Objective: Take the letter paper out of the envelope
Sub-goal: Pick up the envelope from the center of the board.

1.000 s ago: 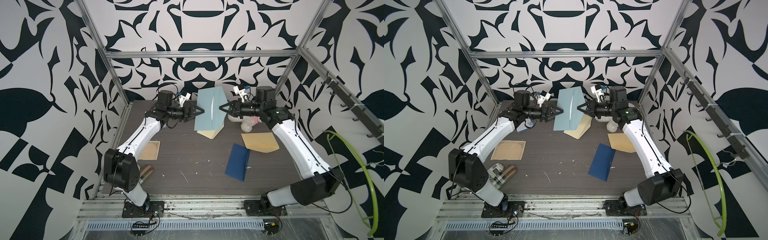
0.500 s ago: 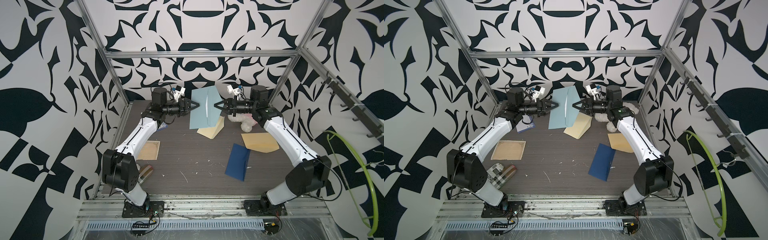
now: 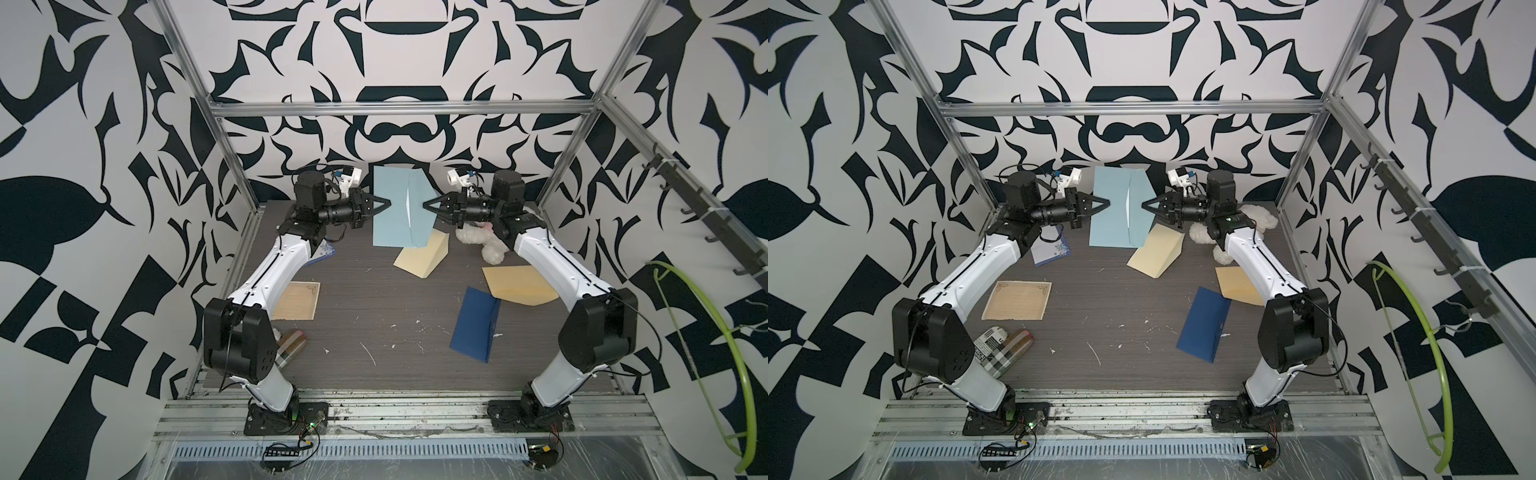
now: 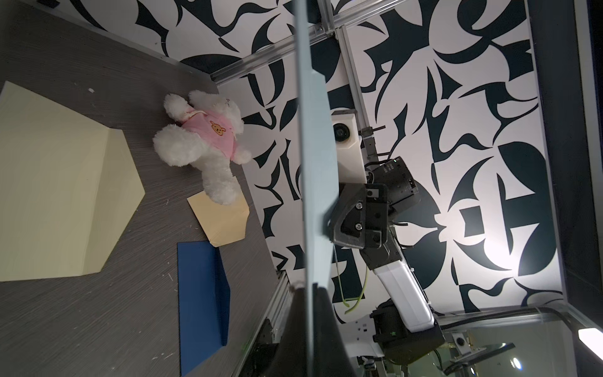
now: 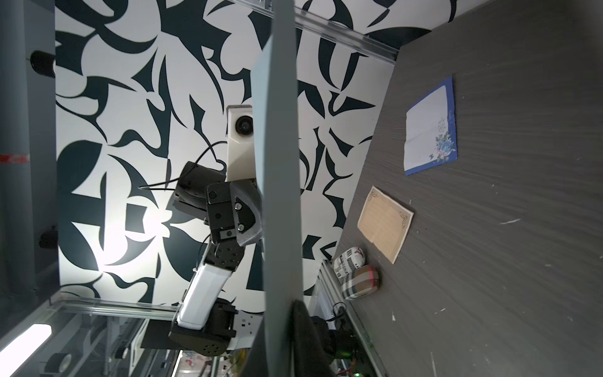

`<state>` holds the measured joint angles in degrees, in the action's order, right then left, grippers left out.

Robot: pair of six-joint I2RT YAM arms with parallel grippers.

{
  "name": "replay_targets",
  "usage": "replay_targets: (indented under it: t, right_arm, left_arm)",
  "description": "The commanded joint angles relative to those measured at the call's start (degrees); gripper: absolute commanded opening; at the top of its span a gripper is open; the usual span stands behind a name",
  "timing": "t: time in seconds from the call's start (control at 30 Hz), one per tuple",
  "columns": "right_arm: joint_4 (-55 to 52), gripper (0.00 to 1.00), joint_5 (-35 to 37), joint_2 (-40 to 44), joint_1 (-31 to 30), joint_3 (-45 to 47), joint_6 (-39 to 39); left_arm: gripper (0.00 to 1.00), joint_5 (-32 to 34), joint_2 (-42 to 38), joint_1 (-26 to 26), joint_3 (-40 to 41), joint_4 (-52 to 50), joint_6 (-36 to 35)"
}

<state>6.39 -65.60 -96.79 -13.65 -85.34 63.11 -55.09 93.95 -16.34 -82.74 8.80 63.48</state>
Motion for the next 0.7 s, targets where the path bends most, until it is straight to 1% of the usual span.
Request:
replay_targets:
  t: [0.0,0.13,0.3,0.43,0.57,0.67]
  right_arm:
    - [5.1,0.25,-0.3,0.5,0.5,-1.6,0.3]
    - [5.4,0.3,0.3,-0.6,0.7,-1.0,0.2]
    - [6.1,0.33,0.7,-1.4,0.7,-0.4,0.7]
    - [8.8,0.34,1.4,-0.9,0.7,1.8,2.1]
    - [16.0,0.37,2.1,-0.6,-0.2,4.6,7.3]
    - [16.9,0.37,3.3,-0.3,-1.2,5.9,7.9]
  left_arm:
    - [0.0,-0.2,1.6,0.3,-2.7,3.9,4.6]
    - [0.0,-0.1,2.5,0.3,-4.2,5.2,7.0]
    - [0.0,0.5,2.9,0.3,-5.3,5.2,8.0]
    - [0.0,1.0,3.4,0.3,-5.5,6.9,9.6]
    - [0.0,1.5,3.9,0.3,-5.9,7.6,10.3]
    - [0.0,1.8,4.4,0.3,-5.8,9.9,12.3]
